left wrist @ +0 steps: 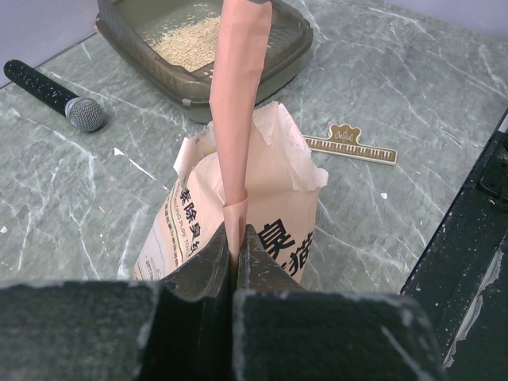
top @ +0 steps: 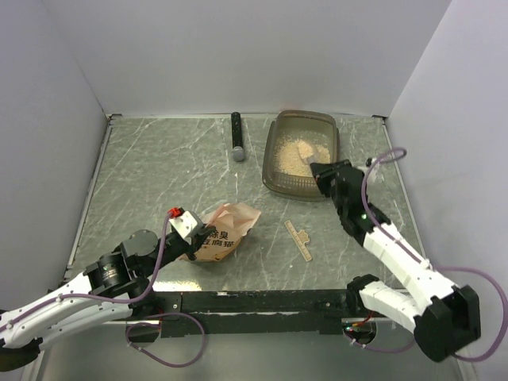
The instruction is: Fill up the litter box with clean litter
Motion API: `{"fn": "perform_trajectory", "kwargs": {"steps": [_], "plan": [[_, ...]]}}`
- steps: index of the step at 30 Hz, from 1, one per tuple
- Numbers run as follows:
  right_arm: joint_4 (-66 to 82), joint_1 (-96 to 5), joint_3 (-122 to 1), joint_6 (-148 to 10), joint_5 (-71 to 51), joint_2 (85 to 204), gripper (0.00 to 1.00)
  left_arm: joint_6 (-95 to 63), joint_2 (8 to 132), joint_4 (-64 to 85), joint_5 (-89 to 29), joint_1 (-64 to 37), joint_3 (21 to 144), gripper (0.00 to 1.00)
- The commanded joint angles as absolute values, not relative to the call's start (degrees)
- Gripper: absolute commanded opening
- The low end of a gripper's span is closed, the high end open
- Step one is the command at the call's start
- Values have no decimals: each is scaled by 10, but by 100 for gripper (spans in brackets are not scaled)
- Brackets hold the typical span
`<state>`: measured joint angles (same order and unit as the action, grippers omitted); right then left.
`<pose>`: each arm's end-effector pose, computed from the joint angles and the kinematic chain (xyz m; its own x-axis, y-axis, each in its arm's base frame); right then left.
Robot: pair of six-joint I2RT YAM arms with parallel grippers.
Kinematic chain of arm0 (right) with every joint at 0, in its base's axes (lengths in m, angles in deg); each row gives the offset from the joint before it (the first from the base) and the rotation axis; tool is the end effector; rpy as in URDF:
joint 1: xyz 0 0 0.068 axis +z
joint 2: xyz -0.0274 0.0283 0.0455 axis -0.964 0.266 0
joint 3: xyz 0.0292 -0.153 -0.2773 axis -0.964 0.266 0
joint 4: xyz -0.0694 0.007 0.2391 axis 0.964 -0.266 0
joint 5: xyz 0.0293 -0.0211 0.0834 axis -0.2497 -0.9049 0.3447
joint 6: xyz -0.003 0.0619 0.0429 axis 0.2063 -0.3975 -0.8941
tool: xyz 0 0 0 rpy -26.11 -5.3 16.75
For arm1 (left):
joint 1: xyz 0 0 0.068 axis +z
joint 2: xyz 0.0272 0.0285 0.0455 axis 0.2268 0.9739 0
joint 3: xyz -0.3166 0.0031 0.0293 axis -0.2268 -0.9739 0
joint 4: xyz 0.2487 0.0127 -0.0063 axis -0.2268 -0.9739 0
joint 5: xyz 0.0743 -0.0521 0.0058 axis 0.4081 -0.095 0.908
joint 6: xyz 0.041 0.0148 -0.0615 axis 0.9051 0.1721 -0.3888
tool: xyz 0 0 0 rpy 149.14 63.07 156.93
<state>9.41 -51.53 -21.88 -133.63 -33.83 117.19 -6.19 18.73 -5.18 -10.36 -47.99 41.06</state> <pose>0.1966 0.0645 0.3167 -0.2054 0.9022 -0.3792 0.1995 0.4179 0.8863 0.0574 -0.0776 0.3075 -0.0820 0.1008 -0.9915 0.7603 0.6495 0.0032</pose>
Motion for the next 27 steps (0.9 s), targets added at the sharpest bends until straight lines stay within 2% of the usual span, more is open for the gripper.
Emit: {"fn": "perform_trajectory", "kwargs": {"steps": [1,14,22,27], "plan": [[-43,-530,-350,-1204,-412,1228,0,-72,181,-30,-91,-481,430,1],[-186,-540,-543,-916,-409,1425,0,-74,195,-32,-105,-481,432,1],[-230,-520,-663,-773,-393,1460,0,-75,201,-34,-102,-481,432,1],[-322,-506,-745,-731,-360,1462,0,-75,209,-36,-100,-481,433,1]]}}
